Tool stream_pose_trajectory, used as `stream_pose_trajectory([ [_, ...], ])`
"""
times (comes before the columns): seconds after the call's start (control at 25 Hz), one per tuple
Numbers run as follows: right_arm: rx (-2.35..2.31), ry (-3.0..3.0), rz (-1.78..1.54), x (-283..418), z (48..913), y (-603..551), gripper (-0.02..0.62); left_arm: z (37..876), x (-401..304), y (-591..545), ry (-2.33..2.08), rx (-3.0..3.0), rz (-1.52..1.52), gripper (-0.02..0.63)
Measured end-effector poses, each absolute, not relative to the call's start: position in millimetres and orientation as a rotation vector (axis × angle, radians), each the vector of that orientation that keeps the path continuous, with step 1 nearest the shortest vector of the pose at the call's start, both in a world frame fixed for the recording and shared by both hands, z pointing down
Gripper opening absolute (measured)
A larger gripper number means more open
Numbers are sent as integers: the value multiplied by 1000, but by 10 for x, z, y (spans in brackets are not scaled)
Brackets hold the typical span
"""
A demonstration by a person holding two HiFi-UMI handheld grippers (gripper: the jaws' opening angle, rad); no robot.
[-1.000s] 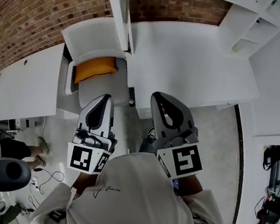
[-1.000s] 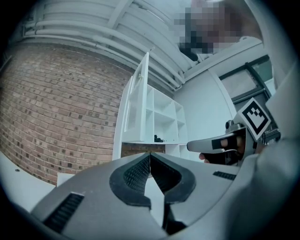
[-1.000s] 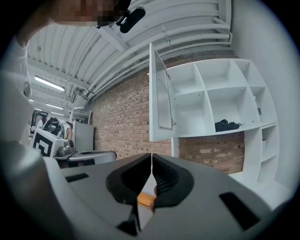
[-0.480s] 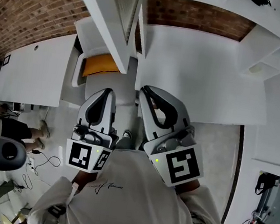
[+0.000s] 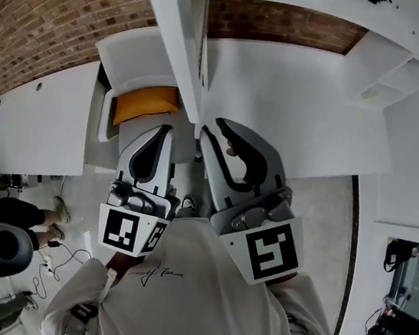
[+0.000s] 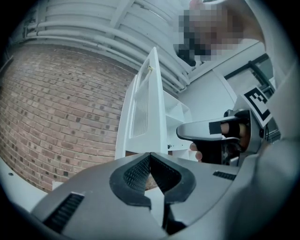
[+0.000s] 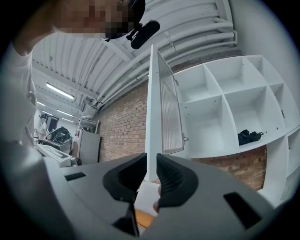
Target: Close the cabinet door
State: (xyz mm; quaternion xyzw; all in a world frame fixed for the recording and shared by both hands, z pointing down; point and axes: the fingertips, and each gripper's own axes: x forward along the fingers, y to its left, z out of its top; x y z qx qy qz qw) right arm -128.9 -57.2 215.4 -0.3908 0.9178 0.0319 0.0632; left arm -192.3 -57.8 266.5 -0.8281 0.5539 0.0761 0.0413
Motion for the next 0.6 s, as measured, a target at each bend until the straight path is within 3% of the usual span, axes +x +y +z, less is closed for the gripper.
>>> stream_pose_trajectory([
  [0.6,-1329,2786,143,-1523,2218,-767,106,2628,-1909,-692,1594,-2595,285,17],
])
